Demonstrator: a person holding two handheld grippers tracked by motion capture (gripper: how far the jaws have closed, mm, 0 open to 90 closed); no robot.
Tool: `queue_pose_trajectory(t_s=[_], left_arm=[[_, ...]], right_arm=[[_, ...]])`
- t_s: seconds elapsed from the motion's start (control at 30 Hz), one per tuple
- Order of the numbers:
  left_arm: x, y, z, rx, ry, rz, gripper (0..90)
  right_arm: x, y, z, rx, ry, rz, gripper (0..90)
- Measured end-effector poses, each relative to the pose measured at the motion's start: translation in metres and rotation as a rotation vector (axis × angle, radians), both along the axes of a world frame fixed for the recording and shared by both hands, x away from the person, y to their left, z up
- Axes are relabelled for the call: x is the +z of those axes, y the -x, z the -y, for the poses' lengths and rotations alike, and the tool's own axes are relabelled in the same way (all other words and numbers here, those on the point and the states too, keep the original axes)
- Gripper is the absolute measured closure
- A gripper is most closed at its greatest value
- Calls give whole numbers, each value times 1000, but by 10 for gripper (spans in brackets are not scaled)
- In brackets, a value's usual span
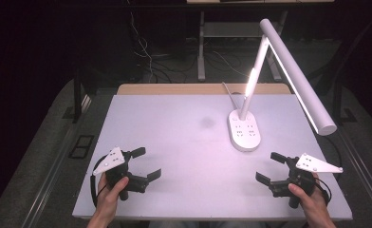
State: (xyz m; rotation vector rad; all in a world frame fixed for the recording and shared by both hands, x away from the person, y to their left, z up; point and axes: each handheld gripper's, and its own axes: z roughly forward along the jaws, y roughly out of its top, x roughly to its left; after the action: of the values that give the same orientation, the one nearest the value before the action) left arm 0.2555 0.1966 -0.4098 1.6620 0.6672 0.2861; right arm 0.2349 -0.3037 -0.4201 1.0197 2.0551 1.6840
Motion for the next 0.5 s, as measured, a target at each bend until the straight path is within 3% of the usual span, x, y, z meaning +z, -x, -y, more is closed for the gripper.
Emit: queue_pose_trajectory(t_s=[0.5], left_arm=[[1, 2, 0, 2, 1, 1, 5]], right_arm=[[0, 0, 1, -12, -1, -5, 7]])
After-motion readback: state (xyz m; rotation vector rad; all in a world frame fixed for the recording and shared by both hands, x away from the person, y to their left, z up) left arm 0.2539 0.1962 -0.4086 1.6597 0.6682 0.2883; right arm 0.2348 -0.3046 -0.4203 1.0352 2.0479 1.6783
